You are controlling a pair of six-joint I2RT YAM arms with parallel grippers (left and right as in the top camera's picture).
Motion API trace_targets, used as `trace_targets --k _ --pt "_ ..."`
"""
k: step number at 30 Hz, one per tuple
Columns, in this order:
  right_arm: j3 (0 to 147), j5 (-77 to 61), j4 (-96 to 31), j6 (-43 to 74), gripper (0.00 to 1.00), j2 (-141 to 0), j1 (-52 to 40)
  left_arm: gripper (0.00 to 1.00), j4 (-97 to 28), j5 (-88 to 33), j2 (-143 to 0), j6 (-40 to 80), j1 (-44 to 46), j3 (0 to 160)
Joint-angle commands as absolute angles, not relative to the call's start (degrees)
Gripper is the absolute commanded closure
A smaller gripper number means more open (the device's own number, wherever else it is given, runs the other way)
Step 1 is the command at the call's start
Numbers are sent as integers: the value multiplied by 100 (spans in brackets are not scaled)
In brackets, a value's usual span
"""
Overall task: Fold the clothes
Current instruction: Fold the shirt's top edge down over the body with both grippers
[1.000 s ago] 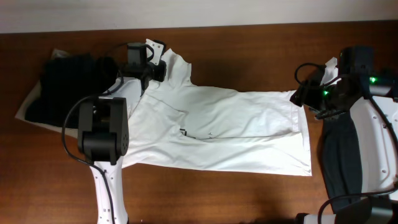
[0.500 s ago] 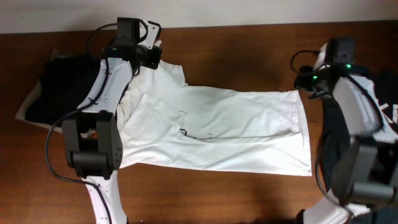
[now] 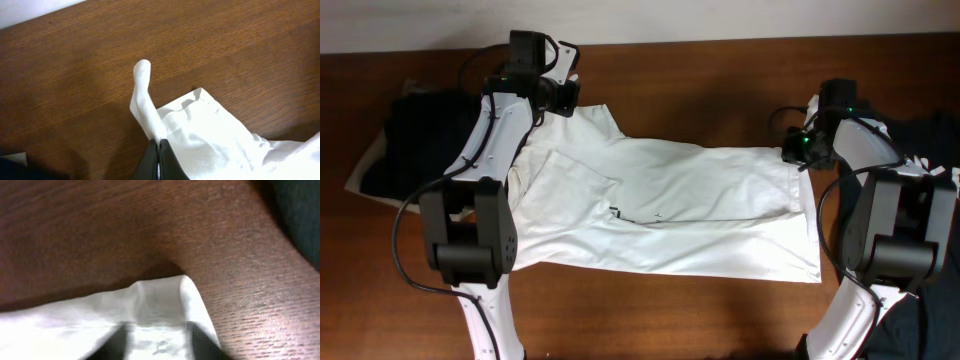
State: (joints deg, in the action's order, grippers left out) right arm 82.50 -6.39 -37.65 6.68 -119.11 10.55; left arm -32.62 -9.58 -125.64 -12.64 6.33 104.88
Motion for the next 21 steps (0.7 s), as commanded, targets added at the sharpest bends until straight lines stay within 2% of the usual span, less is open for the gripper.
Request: trace_targets --k 1,3,5,8,14,21 --pt "8250 -478 -3675 666 40 -11981 1013 100 -3260 -917 -12250 -1343 635 10534" --pt "8246 -469 -3618 694 43 -12101 1013 100 -3264 -919 -12223 -1341 639 10534" --pt "8241 -617 -3618 775 65 -12199 1013 100 -3267 -919 -12221 -1341 639 10534" --pt "8283 -574 -3667 773 94 -12103 1061 100 -3273 -919 -12197 -1341 639 10534" --pt "8285 -574 -4254 777 96 -11196 1278 100 -3457 -799 -11751 -1343 633 10534" --pt "8285 -574 -5673 775 96 -10127 1553 98 -5218 -397 -11362 -1555 613 10534"
